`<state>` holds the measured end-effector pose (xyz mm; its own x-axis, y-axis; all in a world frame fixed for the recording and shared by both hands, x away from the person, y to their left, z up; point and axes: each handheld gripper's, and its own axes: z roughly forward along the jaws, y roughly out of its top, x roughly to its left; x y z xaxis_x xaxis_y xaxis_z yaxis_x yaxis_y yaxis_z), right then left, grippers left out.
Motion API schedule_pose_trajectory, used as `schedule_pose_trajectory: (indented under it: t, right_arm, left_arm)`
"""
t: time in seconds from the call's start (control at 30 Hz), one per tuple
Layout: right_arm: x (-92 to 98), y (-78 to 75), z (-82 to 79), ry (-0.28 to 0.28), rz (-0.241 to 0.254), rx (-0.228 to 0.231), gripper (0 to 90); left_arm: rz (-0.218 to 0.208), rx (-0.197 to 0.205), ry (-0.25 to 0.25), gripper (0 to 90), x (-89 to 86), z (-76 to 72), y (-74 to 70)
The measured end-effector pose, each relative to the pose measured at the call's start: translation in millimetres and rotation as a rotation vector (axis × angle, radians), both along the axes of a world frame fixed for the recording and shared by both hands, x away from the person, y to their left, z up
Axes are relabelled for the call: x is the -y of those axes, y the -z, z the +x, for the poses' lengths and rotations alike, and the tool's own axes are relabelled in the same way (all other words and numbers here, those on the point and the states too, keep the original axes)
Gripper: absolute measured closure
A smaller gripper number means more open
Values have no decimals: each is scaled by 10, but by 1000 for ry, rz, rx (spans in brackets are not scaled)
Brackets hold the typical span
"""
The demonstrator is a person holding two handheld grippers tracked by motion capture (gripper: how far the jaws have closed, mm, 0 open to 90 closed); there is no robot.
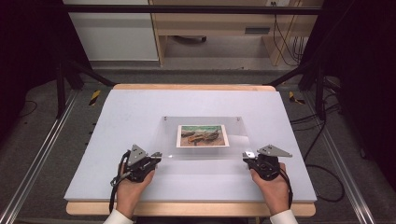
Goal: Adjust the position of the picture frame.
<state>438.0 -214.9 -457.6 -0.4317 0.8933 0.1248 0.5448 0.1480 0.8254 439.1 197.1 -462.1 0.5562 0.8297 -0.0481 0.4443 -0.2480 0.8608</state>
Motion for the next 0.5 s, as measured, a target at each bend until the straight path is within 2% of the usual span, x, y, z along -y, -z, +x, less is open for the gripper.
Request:
schedule_pose_trajectory:
  t: [0.5]
  right_arm:
    - [-35,97,17,-17,-37,-41,844]
  left_arm:
    - [22,-17,-21,837,2,22,102]
